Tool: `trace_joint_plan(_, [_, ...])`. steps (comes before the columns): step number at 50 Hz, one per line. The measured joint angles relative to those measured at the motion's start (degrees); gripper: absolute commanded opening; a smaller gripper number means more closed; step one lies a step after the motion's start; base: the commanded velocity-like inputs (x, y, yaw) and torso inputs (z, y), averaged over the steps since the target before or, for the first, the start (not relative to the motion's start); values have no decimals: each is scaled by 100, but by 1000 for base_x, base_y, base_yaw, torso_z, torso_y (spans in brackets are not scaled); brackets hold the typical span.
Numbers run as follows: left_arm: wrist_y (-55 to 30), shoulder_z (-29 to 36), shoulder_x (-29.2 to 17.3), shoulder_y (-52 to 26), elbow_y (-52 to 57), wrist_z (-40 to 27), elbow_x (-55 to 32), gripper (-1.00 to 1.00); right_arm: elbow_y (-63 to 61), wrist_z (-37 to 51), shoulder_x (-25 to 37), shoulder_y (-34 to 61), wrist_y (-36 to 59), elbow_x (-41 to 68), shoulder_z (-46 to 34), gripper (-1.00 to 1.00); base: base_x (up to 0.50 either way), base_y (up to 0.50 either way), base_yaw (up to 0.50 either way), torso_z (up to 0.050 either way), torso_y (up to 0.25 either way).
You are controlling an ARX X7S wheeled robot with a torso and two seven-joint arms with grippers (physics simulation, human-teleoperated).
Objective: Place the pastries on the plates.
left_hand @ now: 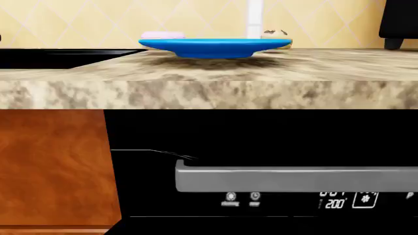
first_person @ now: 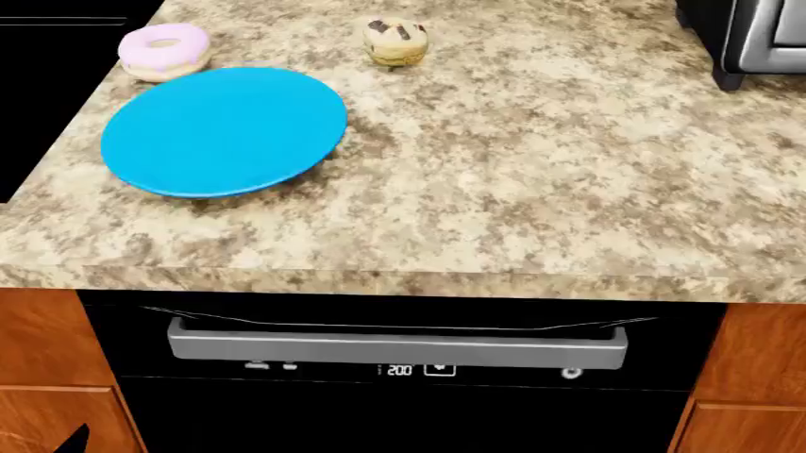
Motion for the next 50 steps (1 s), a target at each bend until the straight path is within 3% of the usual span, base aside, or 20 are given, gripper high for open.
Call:
trace_joint_plan(16, [26,215,-189,42,52,-218,-139,100,-10,281,189,-37,-27,67,-249,100,0,1,0,0,0])
trace_joint_plan(38, [-91,500,-391,-17,51,-476,-303,100,-33,595,404,-46,-1,185,-500,100,0,493,0,0,0])
trace_joint_plan(50, [-154,656,-496,-56,14,-613,-260,100,-41,772,469,-81,-33,206,-585,100,0,0,0,0,0])
